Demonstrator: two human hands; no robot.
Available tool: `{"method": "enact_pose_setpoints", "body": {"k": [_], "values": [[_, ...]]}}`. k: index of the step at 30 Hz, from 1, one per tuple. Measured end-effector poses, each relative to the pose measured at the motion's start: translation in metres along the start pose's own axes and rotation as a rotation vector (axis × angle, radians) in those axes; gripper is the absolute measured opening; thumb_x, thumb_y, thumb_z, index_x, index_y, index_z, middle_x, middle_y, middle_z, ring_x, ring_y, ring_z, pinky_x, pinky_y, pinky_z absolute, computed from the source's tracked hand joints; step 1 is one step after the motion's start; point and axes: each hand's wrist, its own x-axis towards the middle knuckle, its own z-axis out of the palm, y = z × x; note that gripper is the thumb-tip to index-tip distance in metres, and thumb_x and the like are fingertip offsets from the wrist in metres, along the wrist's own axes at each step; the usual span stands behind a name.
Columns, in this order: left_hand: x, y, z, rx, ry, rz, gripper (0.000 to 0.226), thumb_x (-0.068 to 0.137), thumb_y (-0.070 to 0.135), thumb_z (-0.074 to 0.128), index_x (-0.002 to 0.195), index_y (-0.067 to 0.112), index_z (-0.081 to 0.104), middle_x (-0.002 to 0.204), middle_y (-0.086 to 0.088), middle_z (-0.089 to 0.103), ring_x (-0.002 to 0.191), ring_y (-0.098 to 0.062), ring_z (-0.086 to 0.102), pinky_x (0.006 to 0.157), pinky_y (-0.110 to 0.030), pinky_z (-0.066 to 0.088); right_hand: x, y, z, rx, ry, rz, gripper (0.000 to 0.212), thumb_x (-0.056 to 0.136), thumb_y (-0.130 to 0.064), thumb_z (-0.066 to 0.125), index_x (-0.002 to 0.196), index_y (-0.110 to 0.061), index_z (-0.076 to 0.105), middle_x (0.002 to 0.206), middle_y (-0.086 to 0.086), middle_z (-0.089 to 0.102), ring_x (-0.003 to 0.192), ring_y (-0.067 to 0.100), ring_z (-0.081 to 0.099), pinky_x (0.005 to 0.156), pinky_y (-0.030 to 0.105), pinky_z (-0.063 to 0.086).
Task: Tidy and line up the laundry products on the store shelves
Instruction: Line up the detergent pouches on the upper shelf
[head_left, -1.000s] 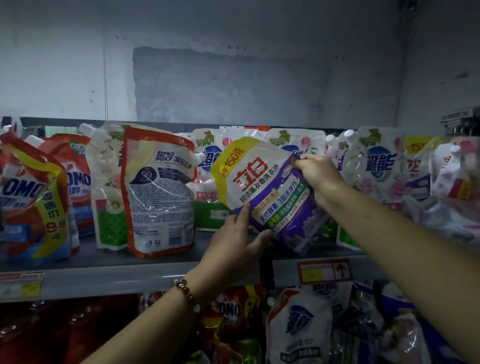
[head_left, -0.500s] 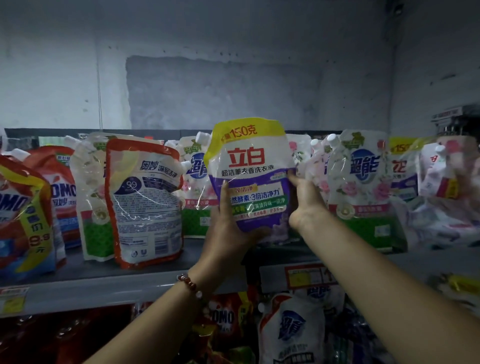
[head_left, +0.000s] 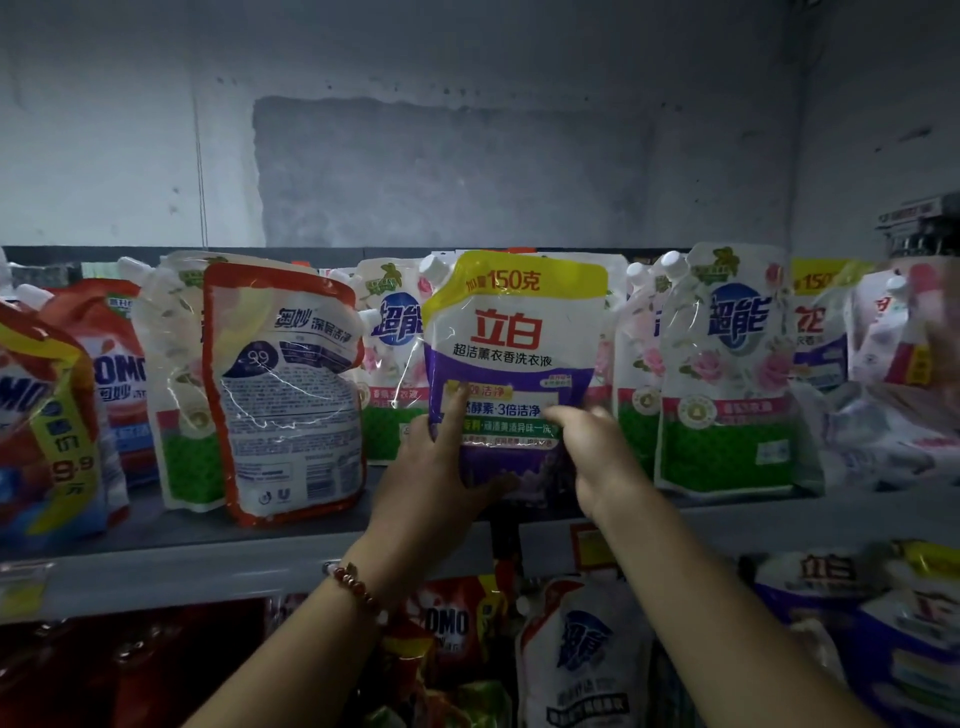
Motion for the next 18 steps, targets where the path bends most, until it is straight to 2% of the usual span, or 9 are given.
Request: {"method": "enact_pose_setpoints", "body": {"k": [2, 4, 6, 8, 10, 12, 14, 18], "values": [[-0.006, 0.005, 0.000, 0.125, 0.034, -0.028, 0.101, 0.082, 0.070, 0.057, 0.155, 0.040, -0.006, 0.150, -0.007, 0.028, 0.133, -0.024, 0.036, 0.107, -0.044, 0.039, -0.013, 0.001, -0.001, -0.131, -0.015, -0.066, 0.027, 0.093, -0.013, 0.060, 0.120, -0.018, 0.055, 0.102, 0.003, 0.069, 0.085, 0.019, 0.069, 0.058, 0.029, 0.057], [-0.017, 0.014, -0.002, 0.221, 0.053, -0.043, 0.091, 0.087, 0.070, 0.048, 0.156, 0.038, -0.001, 0.157, -0.008, 0.018, 0.143, -0.027, 0.022, 0.117, -0.050, 0.025, -0.029, 0.007, -0.007, -0.383, -0.044, -0.178, 0.041, 0.093, -0.020, 0.061, 0.132, -0.026, 0.049, 0.122, -0.001, 0.063, 0.107, 0.019, 0.063, 0.077, 0.029, 0.055], [-0.036, 0.022, -0.002, 0.177, 0.064, -0.024, 0.082, 0.090, 0.063, 0.048, 0.156, 0.035, 0.009, 0.161, -0.008, 0.014, 0.147, -0.026, 0.014, 0.121, -0.050, 0.018, -0.054, 0.014, -0.018, -0.716, -0.026, -0.316, 0.060, 0.094, -0.031, 0.058, 0.149, -0.032, 0.032, 0.148, -0.007, 0.041, 0.136, 0.017, 0.039, 0.102, 0.032, 0.042], [-0.063, 0.027, -0.003, 0.090, 0.083, 0.044, 0.073, 0.091, 0.058, 0.050, 0.155, 0.031, 0.024, 0.159, -0.005, 0.026, 0.146, -0.023, 0.024, 0.119, -0.045, 0.026, -0.082, 0.022, -0.031, -0.992, -0.032, -0.428, 0.068, 0.096, -0.041, 0.053, 0.154, -0.036, 0.019, 0.159, -0.012, 0.019, 0.148, 0.012, 0.013, 0.119, 0.037, 0.022], [-0.094, 0.031, -0.002, 0.039, 0.055, 0.112, 0.066, 0.092, 0.057, 0.050, 0.151, 0.032, 0.036, 0.151, 0.003, 0.043, 0.137, -0.016, 0.040, 0.109, -0.036, 0.038, -0.109, 0.028, -0.047, -1.172, -0.119, -0.412, 0.065, 0.097, -0.046, 0.048, 0.153, -0.041, 0.016, 0.161, -0.017, 0.011, 0.149, 0.007, -0.001, 0.121, 0.035, 0.009], [-0.120, 0.031, -0.002, 0.042, -0.030, 0.122, 0.063, 0.091, 0.057, 0.053, 0.149, 0.035, 0.039, 0.147, 0.008, 0.048, 0.132, -0.012, 0.045, 0.104, -0.031, 0.041, -0.131, 0.033, -0.064, -1.296, -0.184, -0.311, 0.064, 0.098, -0.051, 0.044, 0.153, -0.044, 0.011, 0.161, -0.020, 0.004, 0.148, 0.006, -0.008, 0.120, 0.034, 0.004], [-0.135, 0.031, -0.003, 0.128, -0.141, 0.122, 0.068, 0.091, 0.061, 0.050, 0.152, 0.039, 0.031, 0.153, 0.006, 0.040, 0.138, -0.014, 0.038, 0.109, -0.031, 0.036, -0.149, 0.038, -0.080, -1.365, -0.184, -0.222, 0.065, 0.098, -0.053, 0.042, 0.153, -0.046, 0.007, 0.161, -0.020, 0.000, 0.148, 0.007, -0.011, 0.120, 0.034, 0.000], [-0.146, 0.036, 0.004, 0.260, -0.391, 0.133, 0.077, 0.091, 0.069, 0.039, 0.155, 0.042, 0.004, 0.165, 0.000, 0.012, 0.150, -0.021, 0.017, 0.119, -0.036, 0.023, -0.178, 0.048, -0.101, -1.433, -0.166, -0.126, 0.068, 0.097, -0.055, 0.041, 0.152, -0.046, 0.003, 0.162, -0.019, -0.004, 0.148, 0.007, -0.013, 0.119, 0.034, -0.008]]}}
